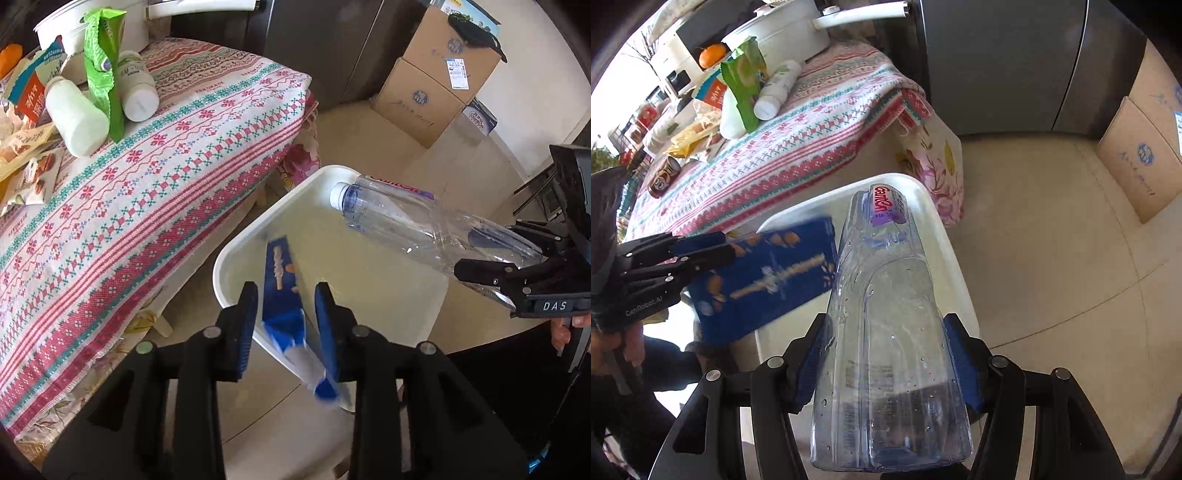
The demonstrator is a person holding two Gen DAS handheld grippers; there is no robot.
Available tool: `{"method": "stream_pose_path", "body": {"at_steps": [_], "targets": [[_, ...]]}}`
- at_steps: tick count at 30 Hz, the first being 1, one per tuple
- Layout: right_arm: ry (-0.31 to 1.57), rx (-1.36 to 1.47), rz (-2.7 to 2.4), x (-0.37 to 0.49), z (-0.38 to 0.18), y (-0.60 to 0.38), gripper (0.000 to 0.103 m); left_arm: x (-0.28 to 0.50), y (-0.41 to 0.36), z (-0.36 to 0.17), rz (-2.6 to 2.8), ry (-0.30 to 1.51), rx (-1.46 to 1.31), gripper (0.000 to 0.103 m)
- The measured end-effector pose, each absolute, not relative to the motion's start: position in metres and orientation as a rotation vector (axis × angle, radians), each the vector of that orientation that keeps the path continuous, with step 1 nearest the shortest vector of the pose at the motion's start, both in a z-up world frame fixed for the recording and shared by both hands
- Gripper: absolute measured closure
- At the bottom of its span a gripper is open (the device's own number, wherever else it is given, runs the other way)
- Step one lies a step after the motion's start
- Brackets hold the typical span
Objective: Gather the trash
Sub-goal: 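Drop the blue box and water bottle into the white bin with both grippers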
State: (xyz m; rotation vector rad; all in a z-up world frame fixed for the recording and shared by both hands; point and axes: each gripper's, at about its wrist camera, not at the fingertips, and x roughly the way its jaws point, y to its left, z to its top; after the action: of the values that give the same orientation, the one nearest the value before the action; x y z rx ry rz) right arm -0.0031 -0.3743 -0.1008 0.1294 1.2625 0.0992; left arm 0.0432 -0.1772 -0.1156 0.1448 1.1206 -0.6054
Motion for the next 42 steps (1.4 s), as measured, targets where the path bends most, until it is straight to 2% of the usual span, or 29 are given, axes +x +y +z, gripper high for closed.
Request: {"method": "stream_pose_path", "body": {"at_steps": [1, 3, 7, 9, 11, 21, 25, 26, 37, 39, 42], "targets": [[1.265, 0.132, 0.098, -0.003, -0.102, -0.376, 0.04, 0.041, -0.178, -0.113, -0.604, 1.11, 0.159, 0.06], [1.267, 0.14, 0.094, -0.003, -0.102, -0.379, 0.04, 0.038, -0.175, -0.109, -0.595, 1.09, 0.17, 0.046], [1.278, 0.137, 0.091, -0.001, -0.104, -0.378, 0.04, 0.04, -0.165, -0.101, -0.572, 1.081, 0.159, 0.041], [1.292, 0.126, 0.09, 0.0, -0.106, -0.376, 0.04, 0.042, -0.159, -0.098, -0.551, 1.071, 0.155, 0.033], [1.302, 0.108, 0.091, 0.002, -0.108, -0.372, 0.04, 0.043, -0.152, -0.095, -0.538, 1.061, 0.145, 0.03], [1.347, 0.113, 0.071, 0.012, -0.12, -0.366, 0.039, 0.045, -0.121, -0.086, -0.481, 1.044, 0.107, 0.022], [1.333, 0.128, 0.056, 0.016, -0.115, -0.365, 0.025, 0.046, -0.11, -0.082, -0.454, 1.034, 0.103, 0.02], [1.328, 0.125, 0.054, 0.017, -0.113, -0.364, 0.024, 0.046, -0.107, -0.081, -0.448, 1.032, 0.102, 0.02], [1.247, 0.067, 0.084, 0.036, -0.083, -0.331, 0.023, 0.055, -0.063, -0.068, -0.357, 1.018, 0.071, 0.016], [1.223, 0.056, 0.089, 0.041, -0.076, -0.324, 0.022, 0.06, -0.048, -0.063, -0.327, 1.009, 0.055, 0.011], [1.193, 0.047, 0.106, 0.05, -0.065, -0.311, 0.021, 0.07, -0.024, -0.054, -0.289, 0.998, 0.03, 0.009]]}}
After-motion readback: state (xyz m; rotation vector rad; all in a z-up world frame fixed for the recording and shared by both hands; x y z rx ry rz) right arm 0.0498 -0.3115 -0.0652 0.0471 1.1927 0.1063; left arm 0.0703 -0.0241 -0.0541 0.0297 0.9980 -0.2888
